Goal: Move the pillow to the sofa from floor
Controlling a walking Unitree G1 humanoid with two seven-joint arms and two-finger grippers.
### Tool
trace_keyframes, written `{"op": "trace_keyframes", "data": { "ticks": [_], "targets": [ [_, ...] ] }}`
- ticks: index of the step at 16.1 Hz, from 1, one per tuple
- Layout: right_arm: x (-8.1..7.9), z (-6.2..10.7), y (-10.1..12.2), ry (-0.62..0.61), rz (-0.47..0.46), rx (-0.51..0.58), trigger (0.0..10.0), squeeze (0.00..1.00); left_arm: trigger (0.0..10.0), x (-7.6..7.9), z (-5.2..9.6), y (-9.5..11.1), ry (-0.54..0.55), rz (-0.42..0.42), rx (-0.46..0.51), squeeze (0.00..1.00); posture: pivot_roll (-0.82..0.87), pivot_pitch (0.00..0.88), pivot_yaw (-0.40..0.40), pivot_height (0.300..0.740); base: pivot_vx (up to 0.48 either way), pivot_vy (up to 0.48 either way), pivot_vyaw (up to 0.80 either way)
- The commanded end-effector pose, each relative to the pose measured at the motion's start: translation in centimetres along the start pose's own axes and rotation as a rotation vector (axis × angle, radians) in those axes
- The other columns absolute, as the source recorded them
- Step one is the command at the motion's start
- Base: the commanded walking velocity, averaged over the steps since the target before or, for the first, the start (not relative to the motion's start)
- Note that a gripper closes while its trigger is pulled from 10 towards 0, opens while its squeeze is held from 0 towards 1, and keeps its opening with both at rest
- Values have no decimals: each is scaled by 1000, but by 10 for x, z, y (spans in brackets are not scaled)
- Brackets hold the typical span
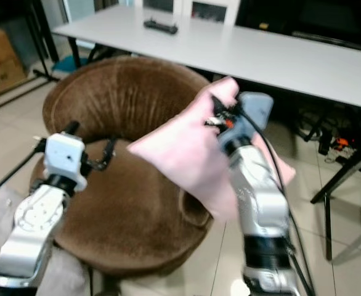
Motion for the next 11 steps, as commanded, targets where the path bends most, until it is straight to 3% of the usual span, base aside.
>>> {"op": "trace_keyframes", "data": {
  "ticks": [1,3,5,8,9,11],
  "targets": [
    [-4,-7,13,49,15,40,10000,0,10000,3,-2,2,-7,-6,7,0,87,0,-58,740,0,0,0],
    [-19,-18,22,161,31,52,10000,0,10000,2,-2,3,-5,-12,12,0,91,0,-60,740,0,0,0],
    [-34,-26,40,269,-15,105,10000,0,10000,-1,-1,5,9,-15,25,0,93,0,-65,740,0,0,0],
    [-45,-35,55,327,-44,149,10000,0,10000,-3,-1,6,19,-16,30,0,92,0,-66,740,0,0,0],
    [-53,-46,65,376,-93,177,10000,0,10000,-3,-1,7,20,-16,36,0,96,0,-70,740,0,0,0],
    [-64,-60,62,407,-103,162,10000,0,10000,-1,0,8,19,-16,40,0,99,0,-75,740,0,0,0]
  ]
}}
Point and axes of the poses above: a point about 5 cm out from each wrist's last joint towards the gripper, its own z axis pointing back from the gripper into the wrist, its own y axis along the axis of the wrist's last joint, x = y × z, the point moved 1 cm from there along -z, pointing out of the wrist towards the gripper, and after that the axes turned 4 degrees about z, right-handed, at the moved point
